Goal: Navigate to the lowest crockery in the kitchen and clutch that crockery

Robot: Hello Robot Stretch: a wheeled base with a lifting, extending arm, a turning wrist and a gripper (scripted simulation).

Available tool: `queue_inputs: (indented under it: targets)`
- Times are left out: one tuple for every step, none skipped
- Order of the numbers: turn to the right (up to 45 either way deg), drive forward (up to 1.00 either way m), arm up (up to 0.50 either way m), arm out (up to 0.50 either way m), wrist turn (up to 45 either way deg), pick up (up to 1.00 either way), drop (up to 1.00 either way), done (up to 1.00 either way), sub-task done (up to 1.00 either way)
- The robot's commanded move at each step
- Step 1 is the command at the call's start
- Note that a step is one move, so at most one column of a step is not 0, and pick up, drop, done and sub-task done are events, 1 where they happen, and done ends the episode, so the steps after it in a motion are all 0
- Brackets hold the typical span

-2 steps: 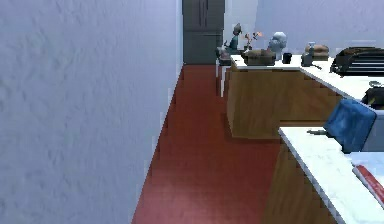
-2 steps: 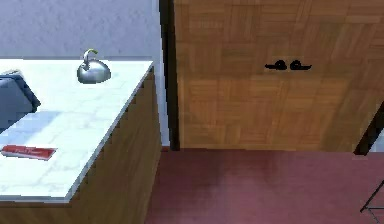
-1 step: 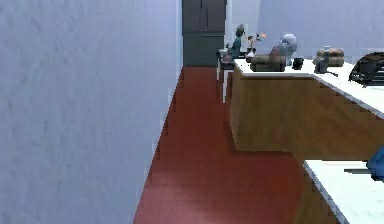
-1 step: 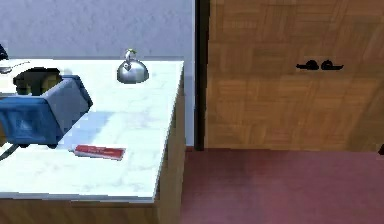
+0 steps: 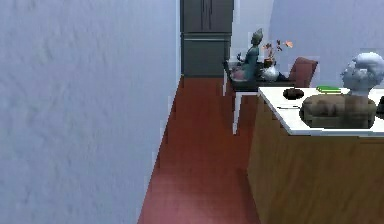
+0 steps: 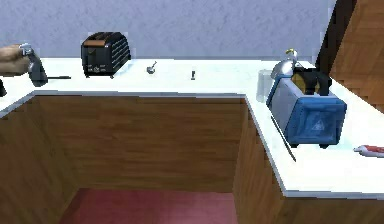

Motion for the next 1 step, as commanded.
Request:
queue_inputs:
  targets:
    - [3.0,0.0,0.0,0.0,0.0,0.0,0.0,0.0,0.0]
